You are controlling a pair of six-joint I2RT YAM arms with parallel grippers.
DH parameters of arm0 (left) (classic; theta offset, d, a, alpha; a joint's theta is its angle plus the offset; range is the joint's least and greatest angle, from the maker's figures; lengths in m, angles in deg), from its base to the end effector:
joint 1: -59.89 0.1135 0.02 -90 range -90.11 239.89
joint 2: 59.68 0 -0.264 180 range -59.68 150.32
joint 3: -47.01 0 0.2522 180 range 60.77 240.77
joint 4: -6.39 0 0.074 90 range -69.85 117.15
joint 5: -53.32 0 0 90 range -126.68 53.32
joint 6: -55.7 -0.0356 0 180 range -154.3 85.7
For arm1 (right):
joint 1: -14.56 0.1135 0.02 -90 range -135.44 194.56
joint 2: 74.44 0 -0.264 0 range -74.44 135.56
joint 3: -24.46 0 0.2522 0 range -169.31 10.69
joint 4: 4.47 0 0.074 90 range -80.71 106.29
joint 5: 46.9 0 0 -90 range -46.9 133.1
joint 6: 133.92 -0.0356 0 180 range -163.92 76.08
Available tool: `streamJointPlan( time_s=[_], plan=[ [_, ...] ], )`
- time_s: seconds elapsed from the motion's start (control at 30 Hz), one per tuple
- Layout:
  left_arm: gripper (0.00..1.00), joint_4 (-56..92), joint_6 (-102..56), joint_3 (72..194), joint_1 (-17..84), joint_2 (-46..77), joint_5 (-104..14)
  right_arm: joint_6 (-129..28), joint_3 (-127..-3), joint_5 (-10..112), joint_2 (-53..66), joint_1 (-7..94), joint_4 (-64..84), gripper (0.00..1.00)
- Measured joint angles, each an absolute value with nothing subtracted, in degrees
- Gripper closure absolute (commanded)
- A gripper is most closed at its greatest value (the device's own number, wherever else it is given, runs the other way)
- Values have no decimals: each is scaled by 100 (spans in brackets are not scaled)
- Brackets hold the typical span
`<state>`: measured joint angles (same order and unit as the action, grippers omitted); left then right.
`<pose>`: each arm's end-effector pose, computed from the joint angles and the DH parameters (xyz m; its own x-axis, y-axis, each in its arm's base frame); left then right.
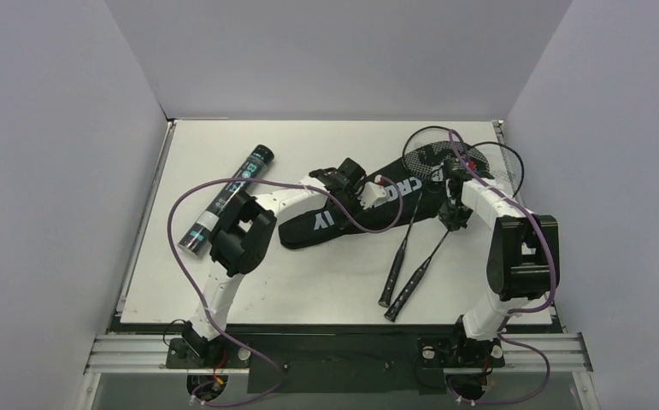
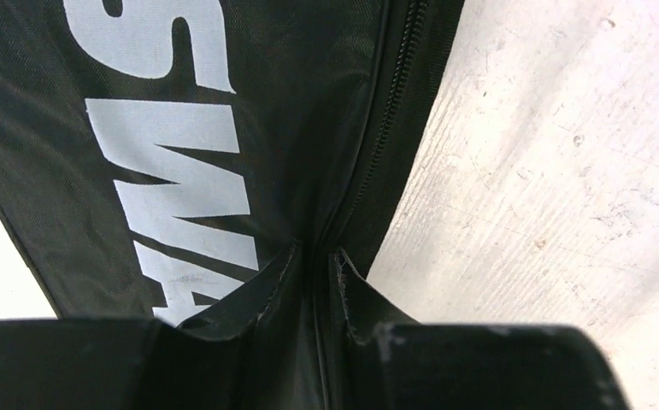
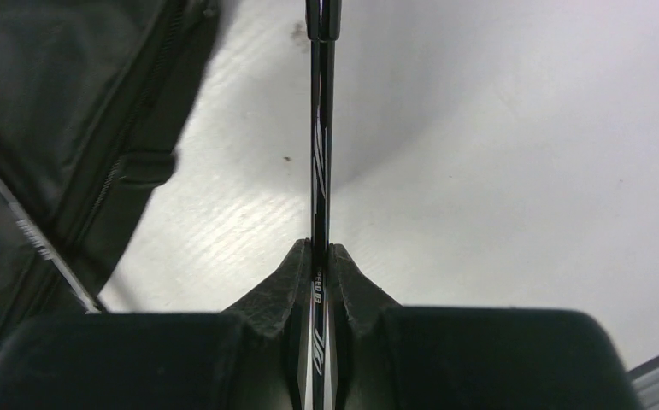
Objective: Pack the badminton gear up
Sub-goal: Place the racket at the center of the board.
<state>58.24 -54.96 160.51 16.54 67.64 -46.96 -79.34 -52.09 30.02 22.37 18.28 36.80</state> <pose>0.3373 -0.3272 0.1639 -0.3628 0.8199 -0.4429 0.9158 0.4016 -0.0068 0.3395 0.0140 0.1928 -0.6891 0.5209 -0.5038 0.5446 0.8309 0.1142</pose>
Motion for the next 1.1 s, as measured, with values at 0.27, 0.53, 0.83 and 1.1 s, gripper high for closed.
streamJointPlan(
  time_s=[0.27, 0.53, 0.83, 1.1],
  plan=[
    [75, 5413, -5392, 14393, 1877, 5691, -4716, -7975, -5119, 2829, 2244, 1761, 3805, 100],
    [55, 5719, -5171, 13055, 2338, 4686, -4687, -7971, -5331, 2825, 2478, 1817, 3864, 66],
    [28, 5861, -4515, 13053, 2327, 4631, -4963, -7953, -5915, 2722, 2445, 2609, 3984, 51],
    [30, 5800, -4384, 12989, 2502, 4596, -5214, -8060, -6573, 2860, 2703, 4016, 3945, 51]
  ],
)
